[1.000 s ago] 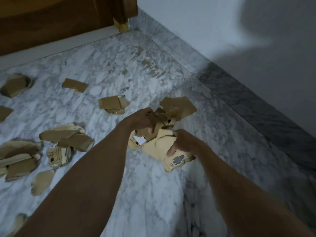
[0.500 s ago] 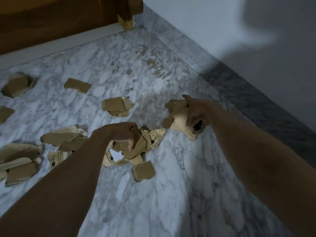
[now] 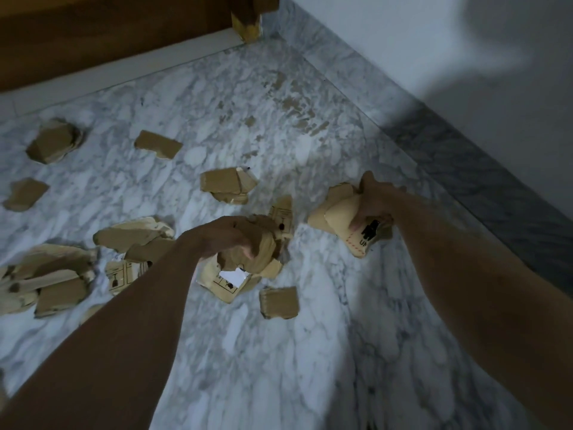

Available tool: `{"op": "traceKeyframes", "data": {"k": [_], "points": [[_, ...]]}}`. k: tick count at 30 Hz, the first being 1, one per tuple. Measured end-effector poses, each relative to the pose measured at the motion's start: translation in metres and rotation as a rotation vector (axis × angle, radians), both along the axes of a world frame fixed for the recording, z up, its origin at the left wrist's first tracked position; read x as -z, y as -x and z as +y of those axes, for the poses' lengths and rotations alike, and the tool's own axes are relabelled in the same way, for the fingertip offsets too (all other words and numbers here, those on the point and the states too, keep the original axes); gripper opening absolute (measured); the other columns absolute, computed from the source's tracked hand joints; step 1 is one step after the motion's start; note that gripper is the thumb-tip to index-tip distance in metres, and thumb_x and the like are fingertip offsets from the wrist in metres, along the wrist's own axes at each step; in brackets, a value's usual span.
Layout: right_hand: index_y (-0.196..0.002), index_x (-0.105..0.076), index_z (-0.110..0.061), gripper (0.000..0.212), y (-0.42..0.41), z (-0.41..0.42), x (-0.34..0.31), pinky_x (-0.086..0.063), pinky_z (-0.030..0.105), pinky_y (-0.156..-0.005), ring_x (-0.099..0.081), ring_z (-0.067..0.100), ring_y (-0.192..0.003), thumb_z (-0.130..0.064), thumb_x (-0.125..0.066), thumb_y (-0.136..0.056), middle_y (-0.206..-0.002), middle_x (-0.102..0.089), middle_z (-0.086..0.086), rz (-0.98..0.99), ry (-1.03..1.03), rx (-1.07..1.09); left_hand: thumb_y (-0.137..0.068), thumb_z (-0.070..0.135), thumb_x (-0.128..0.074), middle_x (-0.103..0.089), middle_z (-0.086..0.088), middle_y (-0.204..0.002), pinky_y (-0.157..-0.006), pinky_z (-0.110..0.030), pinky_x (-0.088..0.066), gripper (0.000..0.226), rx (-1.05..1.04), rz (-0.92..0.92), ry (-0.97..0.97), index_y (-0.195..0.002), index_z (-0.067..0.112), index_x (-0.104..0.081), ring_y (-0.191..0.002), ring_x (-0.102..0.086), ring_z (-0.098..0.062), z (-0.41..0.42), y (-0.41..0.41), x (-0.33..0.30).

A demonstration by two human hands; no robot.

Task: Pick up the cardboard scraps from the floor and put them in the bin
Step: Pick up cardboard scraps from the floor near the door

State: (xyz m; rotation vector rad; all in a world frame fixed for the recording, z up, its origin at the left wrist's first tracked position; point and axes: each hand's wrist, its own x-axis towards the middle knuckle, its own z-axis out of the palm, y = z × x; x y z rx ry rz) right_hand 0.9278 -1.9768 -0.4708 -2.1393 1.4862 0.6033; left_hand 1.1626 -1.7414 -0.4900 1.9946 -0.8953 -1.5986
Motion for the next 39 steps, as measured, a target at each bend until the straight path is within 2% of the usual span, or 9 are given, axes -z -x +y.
{"op": "traceKeyframes", "data": {"k": [4, 9, 15, 18, 22, 25, 30, 34, 39], "points": [[-0.142, -0.051, -0.021, 0.102, 0.011, 0.012, -0.010, -0.040, 0.052, -0.107, -0.040, 0.037, -0.131, -0.037, -0.097, -0.052, -0.135, -0.052, 0.019, -0.060, -0.007, 0.054, -0.056, 0.003, -0.082, -0.074, -0.010, -0.101, -0.064, -0.028, -0.056, 0.055, -0.234, 0.114, 0.112, -0.111, 0.000, -0.072, -0.086, -0.072, -0.019, 0.032, -0.006, -0.011], [-0.096, -0.070, -0.018, 0.034, 0.006, 0.042, -0.041, -0.047, 0.020, -0.045, -0.064, 0.021, -0.069, -0.019, -0.090, -0.069, -0.077, -0.068, 0.003, -0.397, -0.089, 0.096, -0.056, 0.005, -0.082, -0.066, -0.020, -0.085, -0.042, -0.025, -0.048, 0.056, -0.465, 0.087, 0.182, -0.107, -0.013, -0.067, -0.062, -0.060, -0.028, 0.081, -0.015, -0.021], [-0.132, -0.057, -0.024, 0.087, -0.035, 0.137, -0.033, -0.060, 0.049, -0.082, -0.069, 0.031, -0.102, -0.017, -0.097, -0.055, -0.128, -0.065, 0.008, -0.212, -0.449, -0.181, -0.083, -0.011, -0.068, -0.068, -0.016, -0.105, -0.067, -0.024, -0.059, 0.032, -0.517, 0.106, 0.181, -0.114, -0.013, -0.064, -0.096, -0.065, -0.026, 0.140, -0.011, -0.012], [-0.149, -0.034, -0.027, 0.108, -0.039, 0.187, -0.002, -0.055, 0.047, -0.090, -0.054, 0.036, -0.127, -0.013, -0.094, -0.060, -0.149, -0.046, 0.010, -0.121, -0.455, -0.266, -0.054, 0.028, -0.088, -0.070, -0.011, -0.104, -0.076, -0.028, -0.058, 0.072, -0.485, 0.077, 0.075, -0.116, 0.001, -0.064, -0.096, -0.067, -0.027, 0.155, -0.001, 0.001], [-0.130, -0.040, -0.018, 0.091, -0.032, 0.218, 0.016, -0.051, 0.046, -0.094, -0.042, 0.030, -0.127, -0.024, -0.096, -0.057, -0.132, -0.040, 0.007, -0.161, -0.281, -0.334, -0.093, -0.008, -0.055, -0.075, -0.017, -0.095, -0.054, -0.018, -0.055, 0.018, -0.606, 0.193, 0.092, -0.107, 0.002, -0.063, -0.058, -0.070, -0.004, 0.163, 0.005, 0.016], [-0.119, -0.043, -0.019, 0.082, -0.032, 0.223, 0.012, -0.052, 0.041, -0.087, -0.052, 0.027, -0.116, -0.022, -0.095, -0.056, -0.120, -0.045, 0.002, -0.204, -0.256, -0.306, -0.092, -0.020, -0.048, -0.077, 0.001, -0.077, -0.058, -0.019, -0.057, 0.033, -0.639, 0.237, 0.113, -0.118, -0.006, -0.061, -0.069, -0.072, -0.010, 0.165, -0.004, 0.026], [-0.110, -0.041, -0.023, 0.075, -0.037, 0.226, 0.010, -0.053, 0.034, -0.067, -0.063, 0.024, -0.088, -0.013, -0.092, -0.057, -0.102, -0.060, -0.002, -0.231, -0.274, -0.234, -0.106, -0.003, -0.037, -0.055, -0.025, -0.140, -0.065, -0.025, -0.060, 0.043, -0.701, 0.222, 0.108, -0.149, -0.010, -0.036, -0.091, -0.072, -0.018, 0.164, -0.036, 0.067], [-0.109, -0.050, -0.022, 0.071, -0.043, 0.225, 0.009, -0.056, 0.037, -0.078, -0.062, 0.025, -0.097, -0.014, -0.094, -0.053, -0.106, -0.061, -0.002, -0.240, -0.282, -0.125, -0.098, -0.005, -0.053, -0.065, -0.018, -0.100, -0.060, -0.022, -0.057, 0.019, -0.624, 0.180, 0.165, -0.116, -0.007, -0.059, -0.072, -0.069, -0.013, 0.156, -0.022, 0.036], [-0.130, -0.062, -0.020, 0.092, -0.063, 0.217, -0.003, -0.058, 0.045, -0.088, -0.067, 0.029, -0.107, -0.013, -0.095, -0.044, -0.115, -0.070, 0.007, -0.406, -0.258, 0.084, -0.086, -0.011, -0.066, -0.067, -0.019, -0.094, -0.057, -0.027, -0.058, 0.024, -0.729, 0.135, 0.347, -0.109, -0.009, -0.063, -0.081, -0.064, -0.031, 0.155, -0.032, 0.007]]}}
